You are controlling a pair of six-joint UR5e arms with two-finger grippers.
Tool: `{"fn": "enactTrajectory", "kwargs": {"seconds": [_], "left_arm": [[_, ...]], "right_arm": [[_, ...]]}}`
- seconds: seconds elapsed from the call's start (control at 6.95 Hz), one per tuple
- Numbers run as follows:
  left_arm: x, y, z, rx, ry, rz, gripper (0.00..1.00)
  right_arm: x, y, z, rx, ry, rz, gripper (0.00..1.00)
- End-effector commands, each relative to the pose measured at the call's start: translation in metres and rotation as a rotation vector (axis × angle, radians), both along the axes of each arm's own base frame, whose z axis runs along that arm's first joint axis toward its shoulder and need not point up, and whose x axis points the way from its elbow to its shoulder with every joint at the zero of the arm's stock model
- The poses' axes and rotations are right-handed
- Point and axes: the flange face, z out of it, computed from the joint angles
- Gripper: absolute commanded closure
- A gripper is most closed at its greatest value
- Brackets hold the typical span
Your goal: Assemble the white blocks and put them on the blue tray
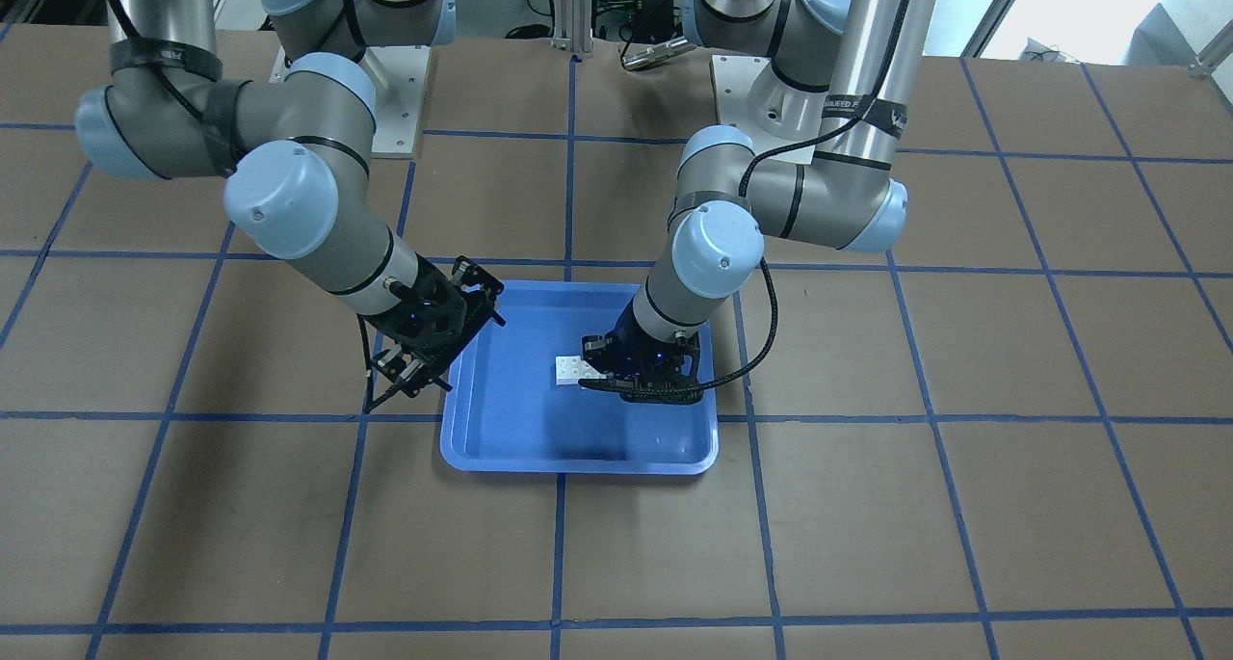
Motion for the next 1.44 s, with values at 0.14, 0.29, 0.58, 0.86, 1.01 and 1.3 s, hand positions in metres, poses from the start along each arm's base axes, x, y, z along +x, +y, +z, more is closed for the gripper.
{"fn": "enactTrajectory", "kwargs": {"seconds": [0.14,0.29,0.58,0.86,1.01,1.3], "left_arm": [[0.000,-0.002,0.007,-0.018,0.001,-0.009,0.97],[0.004,-0.008,0.024,-0.053,0.002,-0.007,0.95],[0.018,-0.034,0.057,-0.068,-0.055,0.016,0.94],[0.065,-0.068,0.094,-0.062,-0.121,-0.044,0.93],[0.089,-0.084,0.128,-0.062,-0.143,-0.052,0.91],[0.154,-0.111,0.200,-0.042,-0.171,-0.121,0.90]], "right_arm": [[-0.048,-0.028,0.087,0.182,0.071,-0.340,0.00],[-0.069,-0.037,0.110,0.214,0.122,-0.468,0.00],[-0.117,-0.020,0.148,0.246,0.182,-0.629,0.00],[-0.166,0.003,0.178,0.247,0.250,-0.782,0.00],[-0.167,0.013,0.192,0.249,0.267,-0.878,0.00],[-0.148,0.040,0.219,0.217,0.284,-1.032,0.00]]}}
